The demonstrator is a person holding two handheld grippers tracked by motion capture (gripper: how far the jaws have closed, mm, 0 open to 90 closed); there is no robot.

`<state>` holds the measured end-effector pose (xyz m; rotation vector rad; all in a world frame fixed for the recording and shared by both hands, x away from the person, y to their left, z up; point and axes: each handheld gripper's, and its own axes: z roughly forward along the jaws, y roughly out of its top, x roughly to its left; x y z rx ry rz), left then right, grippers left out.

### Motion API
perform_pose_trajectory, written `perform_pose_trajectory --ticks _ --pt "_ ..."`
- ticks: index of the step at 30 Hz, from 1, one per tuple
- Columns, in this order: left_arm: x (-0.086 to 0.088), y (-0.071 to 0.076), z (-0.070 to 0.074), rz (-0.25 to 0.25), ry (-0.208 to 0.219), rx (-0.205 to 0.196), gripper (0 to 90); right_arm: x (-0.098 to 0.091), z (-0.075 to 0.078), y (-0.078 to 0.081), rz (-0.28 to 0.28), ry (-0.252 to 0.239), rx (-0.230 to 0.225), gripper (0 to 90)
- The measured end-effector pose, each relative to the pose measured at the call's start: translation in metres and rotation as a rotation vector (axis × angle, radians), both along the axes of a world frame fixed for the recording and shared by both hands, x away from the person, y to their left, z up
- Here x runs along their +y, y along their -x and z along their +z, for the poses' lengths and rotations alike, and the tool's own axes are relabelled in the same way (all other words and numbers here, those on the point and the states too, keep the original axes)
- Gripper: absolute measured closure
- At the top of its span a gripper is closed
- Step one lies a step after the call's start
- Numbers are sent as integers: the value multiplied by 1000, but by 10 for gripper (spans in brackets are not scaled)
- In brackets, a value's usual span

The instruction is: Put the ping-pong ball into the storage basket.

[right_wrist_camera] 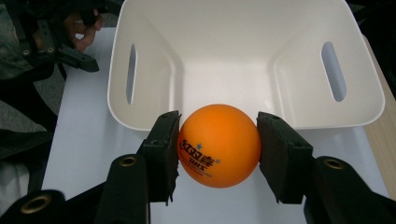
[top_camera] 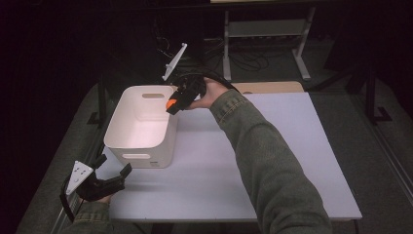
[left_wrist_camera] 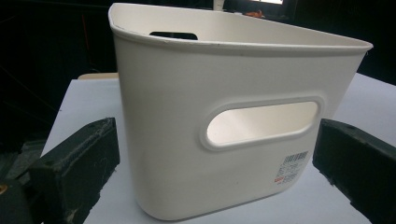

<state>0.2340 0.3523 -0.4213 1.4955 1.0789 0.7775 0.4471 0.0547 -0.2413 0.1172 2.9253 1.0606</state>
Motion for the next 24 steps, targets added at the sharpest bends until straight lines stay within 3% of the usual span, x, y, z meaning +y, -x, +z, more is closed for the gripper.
perform_pose_trajectory --ticks 24 --pt "1 0 0 6 7 2 0 33 3 -11 25 -22 -6 499"
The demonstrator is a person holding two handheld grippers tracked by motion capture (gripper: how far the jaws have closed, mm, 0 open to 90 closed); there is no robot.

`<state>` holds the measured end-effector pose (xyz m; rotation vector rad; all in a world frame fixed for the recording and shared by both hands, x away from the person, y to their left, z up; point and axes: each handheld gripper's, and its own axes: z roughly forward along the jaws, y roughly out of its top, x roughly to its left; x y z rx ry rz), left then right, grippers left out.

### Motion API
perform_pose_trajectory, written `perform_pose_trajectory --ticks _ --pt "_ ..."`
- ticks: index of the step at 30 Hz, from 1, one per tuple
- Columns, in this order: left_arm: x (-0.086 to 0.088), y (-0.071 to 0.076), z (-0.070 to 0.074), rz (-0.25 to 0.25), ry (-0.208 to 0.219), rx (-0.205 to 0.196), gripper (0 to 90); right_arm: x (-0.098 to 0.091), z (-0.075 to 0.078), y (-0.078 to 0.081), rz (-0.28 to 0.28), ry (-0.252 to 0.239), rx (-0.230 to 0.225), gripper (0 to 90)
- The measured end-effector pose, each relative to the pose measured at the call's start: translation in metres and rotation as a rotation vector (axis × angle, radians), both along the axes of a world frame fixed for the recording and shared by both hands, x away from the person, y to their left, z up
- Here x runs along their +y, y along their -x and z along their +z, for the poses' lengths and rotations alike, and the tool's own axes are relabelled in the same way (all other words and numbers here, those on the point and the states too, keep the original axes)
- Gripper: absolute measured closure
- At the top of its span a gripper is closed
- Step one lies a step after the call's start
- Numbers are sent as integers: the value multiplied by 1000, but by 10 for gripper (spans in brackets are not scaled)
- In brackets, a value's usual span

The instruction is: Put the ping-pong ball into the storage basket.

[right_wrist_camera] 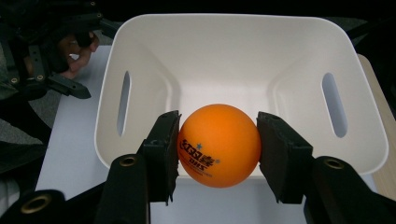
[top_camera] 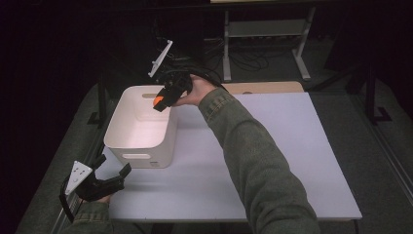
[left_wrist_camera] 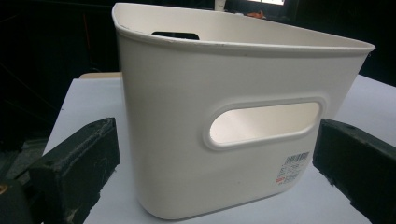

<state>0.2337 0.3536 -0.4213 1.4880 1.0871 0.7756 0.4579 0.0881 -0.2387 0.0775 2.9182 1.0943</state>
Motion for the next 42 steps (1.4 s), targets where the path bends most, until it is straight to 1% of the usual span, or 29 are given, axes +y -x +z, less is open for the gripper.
perform_pose_trajectory --ticks 4,6,13,23,27,28,30,34,36,40,42 --pt "0 0 0 -3 -3 -1 0 6 -3 0 6 -7 8 498" --pt "0 0 0 -4 -1 1 0 9 -6 0 11 -3 7 498" --pt "0 0 0 -5 -1 0 0 19 -15 -2 25 6 26 499" --pt "0 0 0 -7 -2 -1 0 28 -22 -3 35 -1 36 498" --pt "0 0 0 -8 -3 0 0 30 -23 -4 31 -11 45 490" --pt "0 0 0 -8 -3 1 0 30 -23 -4 26 -12 47 467" --pt "0 0 0 -7 -3 1 0 29 -23 -4 11 -23 46 388" --pt "0 0 0 -8 -2 0 0 23 -20 -4 -6 -53 37 284" --pt "0 -1 0 -7 -1 -1 0 19 -19 -4 -23 -54 30 230" --pt "0 -1 0 -4 0 1 0 10 -17 -3 -61 -70 22 144" --pt "0 -2 0 -3 1 4 0 6 -16 -3 -70 -83 18 130"
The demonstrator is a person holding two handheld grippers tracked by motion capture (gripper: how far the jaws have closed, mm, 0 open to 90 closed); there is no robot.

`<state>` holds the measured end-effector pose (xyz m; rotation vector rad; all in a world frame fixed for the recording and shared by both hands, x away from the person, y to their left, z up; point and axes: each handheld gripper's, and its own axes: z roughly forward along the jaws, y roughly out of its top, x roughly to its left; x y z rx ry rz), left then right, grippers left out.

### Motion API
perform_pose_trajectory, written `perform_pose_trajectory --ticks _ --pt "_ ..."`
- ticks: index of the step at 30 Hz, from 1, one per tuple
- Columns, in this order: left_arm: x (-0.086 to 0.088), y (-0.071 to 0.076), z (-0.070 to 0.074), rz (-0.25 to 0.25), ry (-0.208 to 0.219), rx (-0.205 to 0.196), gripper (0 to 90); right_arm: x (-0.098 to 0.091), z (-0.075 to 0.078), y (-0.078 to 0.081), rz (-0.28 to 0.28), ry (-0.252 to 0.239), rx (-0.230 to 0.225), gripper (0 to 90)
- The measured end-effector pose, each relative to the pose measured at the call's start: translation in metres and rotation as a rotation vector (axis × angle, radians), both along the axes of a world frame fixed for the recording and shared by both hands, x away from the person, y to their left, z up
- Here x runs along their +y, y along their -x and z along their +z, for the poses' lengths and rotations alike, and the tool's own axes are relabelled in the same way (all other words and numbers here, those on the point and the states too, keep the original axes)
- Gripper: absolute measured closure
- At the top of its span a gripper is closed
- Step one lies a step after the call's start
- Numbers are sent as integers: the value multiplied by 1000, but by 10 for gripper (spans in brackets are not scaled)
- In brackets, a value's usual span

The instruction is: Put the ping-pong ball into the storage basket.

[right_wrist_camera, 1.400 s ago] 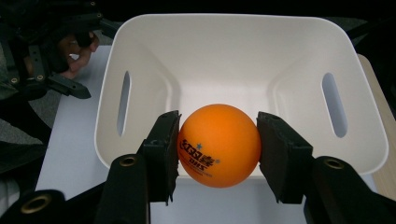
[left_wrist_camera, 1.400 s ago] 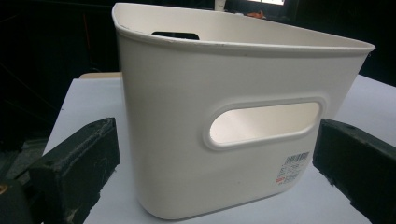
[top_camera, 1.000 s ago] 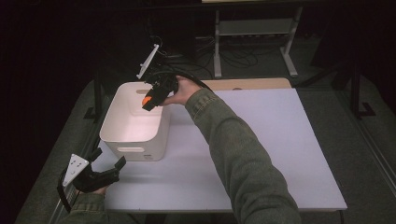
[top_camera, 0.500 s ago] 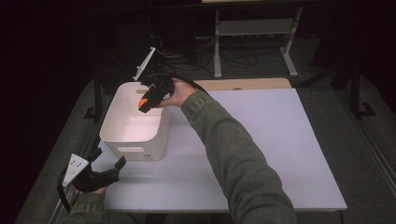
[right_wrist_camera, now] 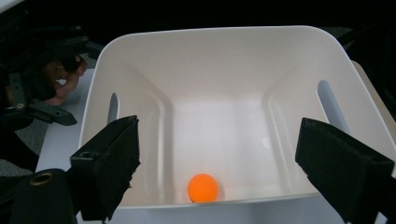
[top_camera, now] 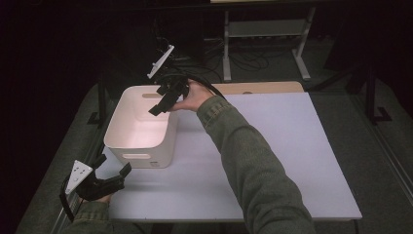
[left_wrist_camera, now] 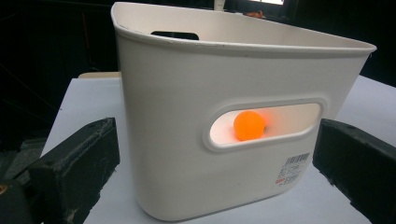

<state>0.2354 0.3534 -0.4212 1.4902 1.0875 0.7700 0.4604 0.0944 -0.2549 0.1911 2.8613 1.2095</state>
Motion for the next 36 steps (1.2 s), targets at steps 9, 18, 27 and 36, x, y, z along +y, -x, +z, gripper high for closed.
perform_pose_trajectory --ticks 9,18,27,36 --pt "0 0 1 -9 1 -3 0 -19 3 5 -48 -16 -11 0" --pt "-1 1 1 -7 -3 2 0 -36 8 7 -83 -43 -31 0" --pt "-1 0 0 -11 -2 5 0 -56 5 9 -100 -51 -32 0" --pt "-2 0 0 -8 -3 9 0 -79 5 13 -133 -70 -42 0"
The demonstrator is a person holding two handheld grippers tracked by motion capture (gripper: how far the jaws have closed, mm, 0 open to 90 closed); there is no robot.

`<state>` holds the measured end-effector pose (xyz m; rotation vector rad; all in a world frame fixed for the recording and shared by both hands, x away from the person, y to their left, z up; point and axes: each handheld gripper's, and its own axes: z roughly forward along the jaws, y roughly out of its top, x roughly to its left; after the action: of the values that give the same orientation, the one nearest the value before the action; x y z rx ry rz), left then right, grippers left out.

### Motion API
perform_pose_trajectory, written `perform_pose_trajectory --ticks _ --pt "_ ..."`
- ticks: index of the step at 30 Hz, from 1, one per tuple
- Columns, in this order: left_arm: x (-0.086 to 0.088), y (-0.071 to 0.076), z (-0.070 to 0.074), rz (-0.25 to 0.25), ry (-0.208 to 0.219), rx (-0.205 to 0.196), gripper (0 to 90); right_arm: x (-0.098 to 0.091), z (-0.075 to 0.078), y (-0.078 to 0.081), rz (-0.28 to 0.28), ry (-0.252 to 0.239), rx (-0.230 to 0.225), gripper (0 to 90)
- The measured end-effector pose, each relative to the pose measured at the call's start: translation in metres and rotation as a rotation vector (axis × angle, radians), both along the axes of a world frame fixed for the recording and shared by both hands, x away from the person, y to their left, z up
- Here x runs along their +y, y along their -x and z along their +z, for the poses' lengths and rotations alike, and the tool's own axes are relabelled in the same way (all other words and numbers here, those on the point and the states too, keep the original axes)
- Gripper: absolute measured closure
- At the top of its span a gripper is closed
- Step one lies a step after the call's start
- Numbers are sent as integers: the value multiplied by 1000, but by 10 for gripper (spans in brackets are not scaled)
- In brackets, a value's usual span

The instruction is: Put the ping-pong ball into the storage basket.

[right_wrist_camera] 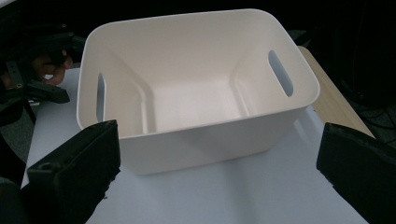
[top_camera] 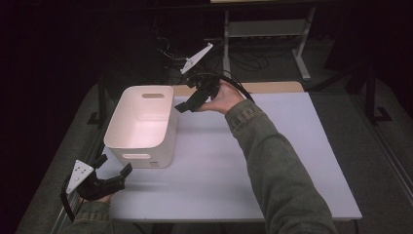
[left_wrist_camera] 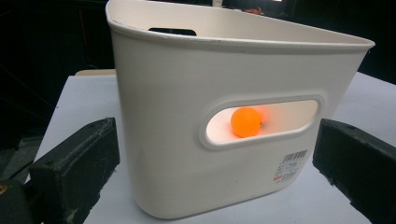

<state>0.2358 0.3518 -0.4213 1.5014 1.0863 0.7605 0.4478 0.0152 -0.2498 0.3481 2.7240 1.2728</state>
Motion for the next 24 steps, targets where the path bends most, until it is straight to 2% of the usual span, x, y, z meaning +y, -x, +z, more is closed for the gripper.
perform_pose_trajectory --ticks 19,24 --pt "-1 -1 0 2 -11 2 0 -52 -7 8 -89 -23 5 0" --pt "-2 -1 0 0 -14 2 0 -71 -8 8 -120 -32 1 0"
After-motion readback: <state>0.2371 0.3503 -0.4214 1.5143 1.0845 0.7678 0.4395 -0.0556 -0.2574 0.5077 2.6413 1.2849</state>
